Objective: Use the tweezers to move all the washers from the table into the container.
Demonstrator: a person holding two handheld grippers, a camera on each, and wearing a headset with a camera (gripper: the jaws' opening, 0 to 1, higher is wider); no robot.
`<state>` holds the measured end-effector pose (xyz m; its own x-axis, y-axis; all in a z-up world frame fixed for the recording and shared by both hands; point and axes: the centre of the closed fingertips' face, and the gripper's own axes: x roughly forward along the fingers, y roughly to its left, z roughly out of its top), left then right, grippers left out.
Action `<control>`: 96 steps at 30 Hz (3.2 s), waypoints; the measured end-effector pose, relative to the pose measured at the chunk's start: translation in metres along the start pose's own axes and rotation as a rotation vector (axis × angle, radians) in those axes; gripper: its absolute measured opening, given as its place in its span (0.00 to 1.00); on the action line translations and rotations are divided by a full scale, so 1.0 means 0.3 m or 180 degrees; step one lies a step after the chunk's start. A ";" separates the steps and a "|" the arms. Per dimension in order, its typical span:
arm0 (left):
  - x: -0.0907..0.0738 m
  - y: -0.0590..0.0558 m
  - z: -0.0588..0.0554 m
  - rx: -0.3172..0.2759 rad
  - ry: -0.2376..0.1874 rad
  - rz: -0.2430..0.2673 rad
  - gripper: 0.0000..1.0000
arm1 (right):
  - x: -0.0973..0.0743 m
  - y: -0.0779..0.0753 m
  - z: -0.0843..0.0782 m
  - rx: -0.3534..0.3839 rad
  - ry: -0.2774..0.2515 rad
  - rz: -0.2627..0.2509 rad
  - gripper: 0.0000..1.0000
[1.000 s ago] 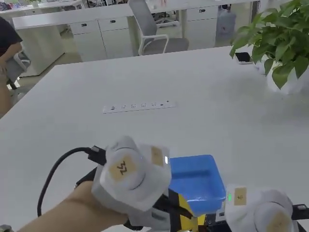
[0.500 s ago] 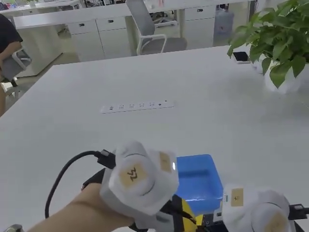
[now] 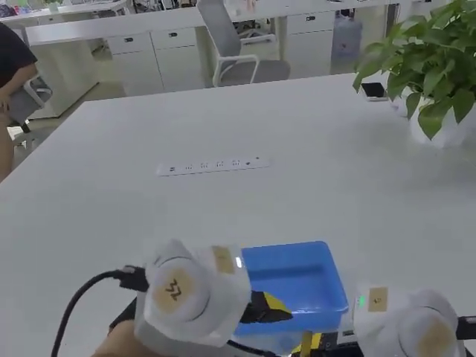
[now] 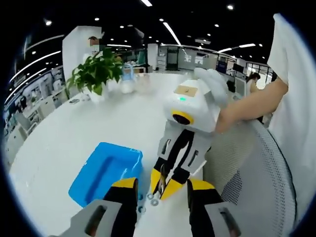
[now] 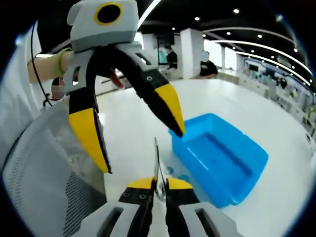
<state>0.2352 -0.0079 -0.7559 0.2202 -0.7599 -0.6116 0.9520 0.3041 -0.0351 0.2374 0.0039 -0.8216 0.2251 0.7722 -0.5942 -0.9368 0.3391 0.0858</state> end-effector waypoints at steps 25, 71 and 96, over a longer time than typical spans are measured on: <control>-0.370 0.114 -0.109 -0.1248 -0.1540 0.2000 0.83 | -0.105 -0.036 0.027 0.0894 -0.0337 -0.0164 0.05; -0.358 0.070 -0.024 -0.0920 -0.1799 0.1929 0.97 | -0.036 -0.406 0.103 0.0744 -0.0327 -0.0969 0.05; -0.381 0.096 -0.065 -0.1226 -0.1885 0.1986 0.94 | -0.009 -0.418 0.065 0.0449 -0.0124 -0.1053 0.06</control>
<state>0.2335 0.0989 -0.7026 0.8396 -0.5318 -0.1105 0.5130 0.8433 -0.1603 0.3595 -0.0301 -0.8152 0.5225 0.6272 -0.5776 -0.7660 0.6428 0.0050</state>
